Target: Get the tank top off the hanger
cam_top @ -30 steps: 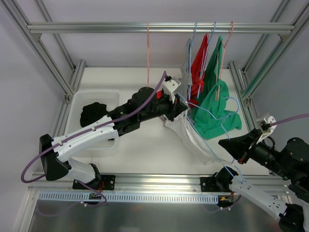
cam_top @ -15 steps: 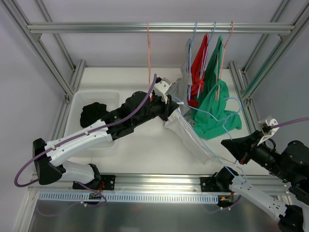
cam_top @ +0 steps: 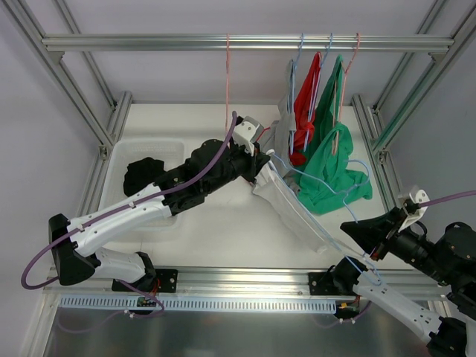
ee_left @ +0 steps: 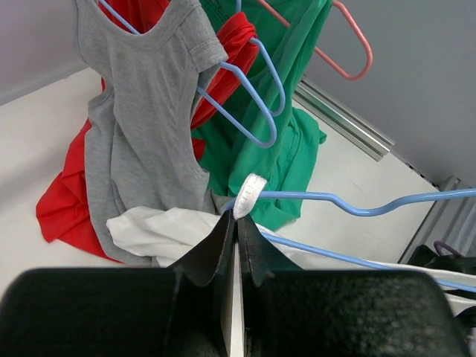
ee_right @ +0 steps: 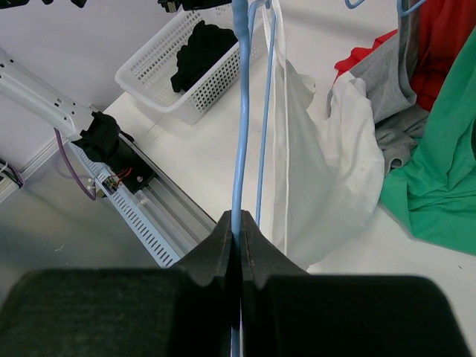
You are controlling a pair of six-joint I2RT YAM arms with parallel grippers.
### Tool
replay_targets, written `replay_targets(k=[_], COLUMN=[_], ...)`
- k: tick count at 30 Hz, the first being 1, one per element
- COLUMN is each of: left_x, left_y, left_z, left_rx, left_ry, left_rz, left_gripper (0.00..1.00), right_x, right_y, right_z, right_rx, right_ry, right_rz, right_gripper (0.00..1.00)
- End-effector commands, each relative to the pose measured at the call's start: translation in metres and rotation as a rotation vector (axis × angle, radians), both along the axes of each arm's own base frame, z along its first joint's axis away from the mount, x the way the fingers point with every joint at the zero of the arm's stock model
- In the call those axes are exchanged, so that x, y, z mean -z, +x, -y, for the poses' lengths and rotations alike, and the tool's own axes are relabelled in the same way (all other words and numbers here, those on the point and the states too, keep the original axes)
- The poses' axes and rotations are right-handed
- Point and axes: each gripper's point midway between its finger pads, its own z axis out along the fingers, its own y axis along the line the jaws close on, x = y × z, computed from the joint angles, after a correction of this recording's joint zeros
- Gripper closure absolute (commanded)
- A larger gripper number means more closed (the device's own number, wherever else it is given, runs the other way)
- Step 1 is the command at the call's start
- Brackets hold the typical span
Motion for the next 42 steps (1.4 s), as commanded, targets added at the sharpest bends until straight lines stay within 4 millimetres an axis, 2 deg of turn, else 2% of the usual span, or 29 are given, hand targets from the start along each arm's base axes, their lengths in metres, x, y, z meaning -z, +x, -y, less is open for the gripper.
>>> replay_targets(k=[1, 3, 8, 10, 11, 13, 18, 22, 24, 26, 27, 28, 29, 30, 31, 32, 33, 34, 36, 37, 38, 39, 40, 42], left_x=[-0.005, -0.006, -0.002, 0.005, 0.006, 0.009, 0.021, 0.033, 0.042, 0.060, 0.074, 0.075, 0.078, 0.086, 0.080, 0.082, 0.089, 0.088, 0.099, 0.100, 0.103, 0.114, 0.116, 0.128], left_y=[0.006, 0.009, 0.029, 0.032, 0.033, 0.033, 0.025, 0.024, 0.020, 0.009, 0.003, -0.011, -0.021, -0.031, -0.056, -0.067, -0.076, -0.094, -0.113, -0.124, -0.142, -0.149, -0.154, -0.145], left_z=[-0.008, -0.014, -0.045, -0.049, -0.047, -0.044, -0.024, -0.020, -0.018, -0.014, -0.013, -0.007, -0.003, 0.001, 0.009, 0.011, 0.012, 0.016, 0.016, 0.016, 0.016, 0.012, 0.010, 0.000], left_rx=[-0.044, -0.079, -0.255, -0.257, -0.226, -0.203, -0.101, -0.091, -0.064, -0.011, 0.015, 0.092, 0.138, 0.197, 0.308, 0.353, 0.385, 0.445, 0.525, 0.572, 0.659, 0.686, 0.705, 0.606], left_ry=[-0.027, -0.031, -0.085, -0.104, -0.109, -0.103, -0.081, -0.062, -0.045, -0.022, -0.008, -0.015, -0.020, -0.025, -0.044, -0.047, -0.036, -0.030, 0.001, 0.003, 0.008, 0.024, 0.024, 0.036], left_rz=[0.000, 0.002, -0.043, -0.081, -0.095, -0.103, -0.138, -0.160, -0.172, -0.208, -0.228, -0.238, -0.238, -0.224, -0.213, -0.203, -0.190, -0.182, -0.166, -0.160, -0.171, -0.185, -0.188, -0.204], left_gripper=[1.00, 1.00, 1.00, 0.89, 0.89, 1.00, 1.00, 1.00, 1.00, 1.00, 1.00, 1.00, 1.00, 1.00, 1.00, 1.00, 1.00, 1.00, 1.00, 1.00, 1.00, 1.00, 1.00, 1.00], right_x=[-0.007, -0.005, -0.004, -0.005, -0.005, -0.007, -0.010, -0.012, -0.029, -0.048, -0.053, -0.076, -0.064, -0.067, -0.086, -0.081, -0.086, -0.112, -0.123, -0.154, -0.165, -0.160, -0.177, -0.185], right_y=[-0.004, -0.006, -0.025, -0.029, -0.030, -0.031, -0.030, -0.029, -0.030, -0.021, -0.023, -0.022, -0.007, -0.002, -0.002, 0.008, 0.013, 0.009, 0.012, 0.004, 0.002, 0.018, 0.020, 0.048], right_z=[0.004, 0.007, 0.009, 0.015, 0.017, 0.017, 0.012, 0.009, 0.012, 0.007, 0.014, 0.015, 0.003, 0.005, 0.004, -0.007, -0.014, -0.013, -0.025, -0.016, -0.012, -0.013, -0.003, 0.005], right_rx=[-0.009, -0.018, -0.100, -0.091, -0.086, -0.088, -0.107, -0.114, -0.105, -0.082, -0.061, -0.048, -0.035, -0.005, 0.002, 0.000, -0.009, -0.011, -0.040, -0.023, -0.004, 0.068, 0.132, 0.311], right_ry=[0.014, -0.005, 0.019, 0.042, 0.046, 0.051, 0.044, 0.041, 0.105, 0.199, 0.259, 0.346, 0.332, 0.359, 0.423, 0.417, 0.431, 0.510, 0.561, 0.683, 0.749, 0.761, 0.843, 0.767], right_rz=[0.035, 0.060, 0.105, 0.126, 0.129, 0.128, 0.116, 0.125, 0.199, 0.308, 0.371, 0.468, 0.479, 0.512, 0.587, 0.603, 0.623, 0.704, 0.767, 0.885, 0.949, 0.988, 1.072, 1.109], right_gripper=[1.00, 1.00, 1.00, 1.00, 1.00, 1.00, 1.00, 1.00, 1.00, 1.00, 1.00, 1.00, 1.00, 1.00, 1.00, 1.00, 1.00, 1.00, 1.00, 1.00, 1.00, 1.00, 1.00, 1.00])
